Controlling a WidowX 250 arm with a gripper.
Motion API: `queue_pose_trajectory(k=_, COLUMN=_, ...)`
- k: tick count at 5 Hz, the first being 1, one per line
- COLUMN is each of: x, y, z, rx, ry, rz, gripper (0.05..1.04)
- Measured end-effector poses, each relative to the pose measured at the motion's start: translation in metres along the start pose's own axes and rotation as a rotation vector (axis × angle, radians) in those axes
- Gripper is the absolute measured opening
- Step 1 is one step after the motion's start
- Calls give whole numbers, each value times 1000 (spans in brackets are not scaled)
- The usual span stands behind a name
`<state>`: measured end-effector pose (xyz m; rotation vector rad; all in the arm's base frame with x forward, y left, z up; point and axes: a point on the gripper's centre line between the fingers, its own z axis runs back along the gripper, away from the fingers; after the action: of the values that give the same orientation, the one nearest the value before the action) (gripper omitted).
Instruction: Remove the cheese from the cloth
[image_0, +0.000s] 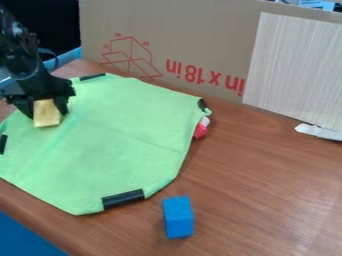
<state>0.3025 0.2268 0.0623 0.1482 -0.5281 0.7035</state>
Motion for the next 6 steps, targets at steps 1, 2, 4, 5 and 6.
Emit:
queue_pose_trajectory(k=1, x=1, y=-8, z=18, rx=8, ry=14, rz=-17, gripper=769)
queue_pose_trajectory(k=2, x=9, y=-25, z=39, rx=191, ry=-97, rz=-57, gripper=769)
queue_pose_trajectory(k=4, x=-27, y=-64, z=57, rx=153, ry=-41, rz=-260, gripper=769)
queue_pose_trajectory(k=5, x=-54, y=-88, z=58, rx=29, ry=49, rz=-336, gripper=769)
queue_pose_trajectory(k=6, x=-77, y=-115, z=74, rx=-114, ry=89, rz=-398, gripper=769)
